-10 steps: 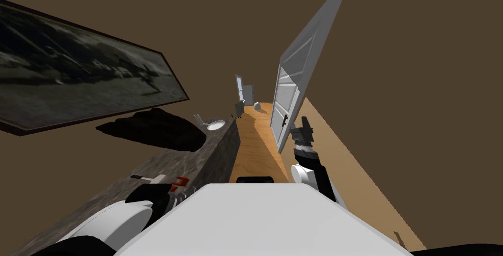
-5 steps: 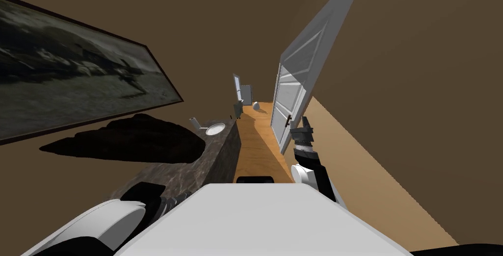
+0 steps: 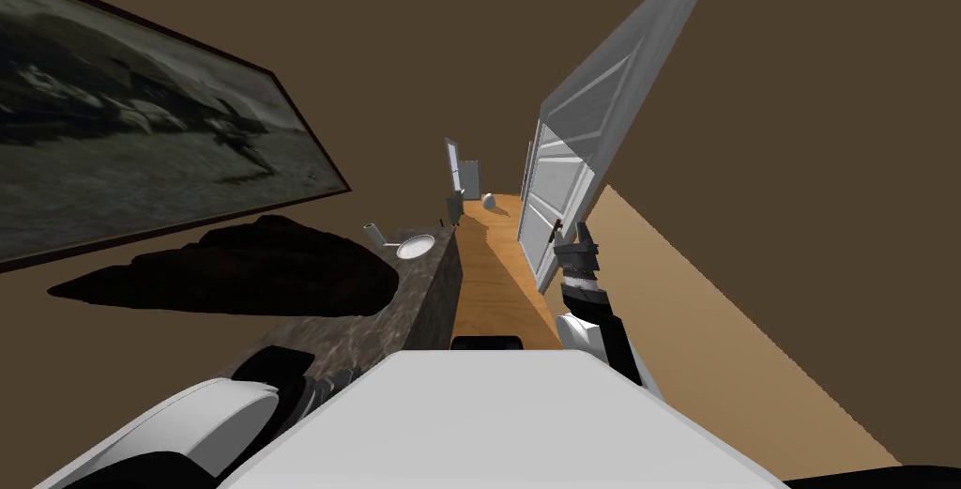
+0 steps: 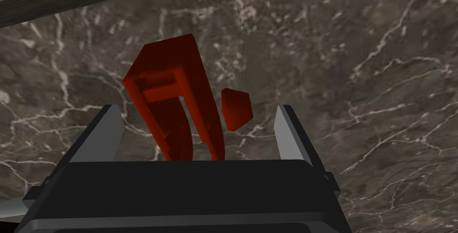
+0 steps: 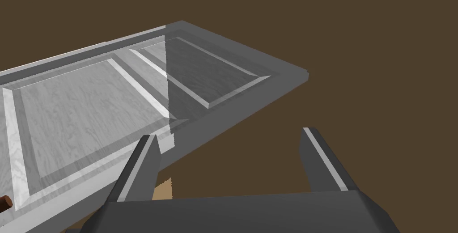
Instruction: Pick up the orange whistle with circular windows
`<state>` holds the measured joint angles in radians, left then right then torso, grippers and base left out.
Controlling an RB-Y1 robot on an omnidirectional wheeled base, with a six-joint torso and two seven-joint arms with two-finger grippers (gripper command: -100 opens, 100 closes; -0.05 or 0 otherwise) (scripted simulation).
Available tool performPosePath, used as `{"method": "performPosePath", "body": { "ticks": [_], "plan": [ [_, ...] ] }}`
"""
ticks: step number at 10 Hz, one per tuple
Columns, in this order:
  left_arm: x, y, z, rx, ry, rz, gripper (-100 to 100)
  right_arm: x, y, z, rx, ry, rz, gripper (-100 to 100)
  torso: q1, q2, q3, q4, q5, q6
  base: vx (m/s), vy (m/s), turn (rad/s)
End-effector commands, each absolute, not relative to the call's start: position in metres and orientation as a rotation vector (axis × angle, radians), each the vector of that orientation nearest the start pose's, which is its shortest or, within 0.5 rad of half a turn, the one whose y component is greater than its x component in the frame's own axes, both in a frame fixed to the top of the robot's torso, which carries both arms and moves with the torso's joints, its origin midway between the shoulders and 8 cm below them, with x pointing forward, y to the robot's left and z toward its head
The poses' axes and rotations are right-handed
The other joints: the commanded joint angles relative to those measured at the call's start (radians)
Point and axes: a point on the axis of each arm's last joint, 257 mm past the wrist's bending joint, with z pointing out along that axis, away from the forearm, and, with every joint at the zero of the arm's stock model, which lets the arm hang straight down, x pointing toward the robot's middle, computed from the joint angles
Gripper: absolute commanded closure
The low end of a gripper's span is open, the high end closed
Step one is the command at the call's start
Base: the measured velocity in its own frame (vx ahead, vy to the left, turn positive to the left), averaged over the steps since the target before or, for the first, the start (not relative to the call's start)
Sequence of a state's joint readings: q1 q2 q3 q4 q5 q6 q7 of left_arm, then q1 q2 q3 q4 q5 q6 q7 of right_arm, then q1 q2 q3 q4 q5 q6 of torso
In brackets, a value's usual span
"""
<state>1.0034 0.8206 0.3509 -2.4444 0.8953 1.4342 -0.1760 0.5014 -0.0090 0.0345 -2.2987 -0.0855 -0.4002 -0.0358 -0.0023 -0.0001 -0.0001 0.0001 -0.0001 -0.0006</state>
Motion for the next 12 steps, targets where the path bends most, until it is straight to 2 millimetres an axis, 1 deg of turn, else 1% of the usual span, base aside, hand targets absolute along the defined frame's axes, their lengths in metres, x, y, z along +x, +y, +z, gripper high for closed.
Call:
{"method": "performPosePath", "body": {
  "ticks": [1, 3, 4, 5, 9, 10, 11, 12],
  "plan": [
    [0.065, 0.399, -0.338, -1.887, 2.507, -0.003, -100, 0.357, -0.278, 0.012, 0.791, 0.616, 1.407, 0, 0.0, 0.0, 0.0, 0.0, 0.0, 0.0, -0.026, -0.014, -0.073],
    [0.065, 0.403, -0.348, -1.901, 2.496, -0.003, -100, 0.357, -0.278, 0.012, 0.791, 0.616, 1.407, 0, -0.002, 0.001, 0.001, 0.0, -0.001, 0.0, -0.029, -0.022, -0.059],
    [0.065, 0.401, -0.345, -1.898, 2.5, -0.002, -100, 0.357, -0.278, 0.012, 0.791, 0.616, 1.407, 0, -0.002, 0.001, 0.001, 0.0, -0.001, 0.0, -0.011, -0.011, -0.009],
    [0.065, 0.401, -0.346, -1.898, 2.499, -0.003, 100, 0.357, -0.278, 0.012, 0.791, 0.616, 1.407, 0, -0.002, 0.001, 0.0, 0.0, -0.001, 0.0, 0.0, 0.0, 0.0],
    [0.064, 0.401, -0.346, -1.901, 2.498, -0.001, 100, 0.357, -0.278, 0.012, 0.791, 0.616, 1.407, 0, -0.001, 0.0, 0.0, 0.0, 0.0, 0.0, 0.0, 0.0, 0.0],
    [0.064, 0.401, -0.346, -1.9, 2.499, -0.001, 0, 0.357, -0.278, 0.012, 0.791, 0.616, 1.407, 0, -0.001, 0.0, 0.0, 0.0, 0.0, 0.0, 0.0, 0.0, 0.0],
    [0.065, 0.399, -0.338, -1.887, 2.507, -0.003, 100, 0.357, -0.278, 0.012, 0.791, 0.616, 1.407, 0, -0.001, 0.0, 0.0, 0.0, 0.0, 0.0, 0.016, 0.011, 0.079],
    [0.065, 0.397, -0.333, -1.88, 2.513, -0.003, 100, 0.357, -0.278, 0.012, 0.791, 0.616, 1.407, 0, 0.0, -0.001, 0.0, 0.0, 0.0, 0.0, 0.032, 0.019, 0.079]
  ]
}}
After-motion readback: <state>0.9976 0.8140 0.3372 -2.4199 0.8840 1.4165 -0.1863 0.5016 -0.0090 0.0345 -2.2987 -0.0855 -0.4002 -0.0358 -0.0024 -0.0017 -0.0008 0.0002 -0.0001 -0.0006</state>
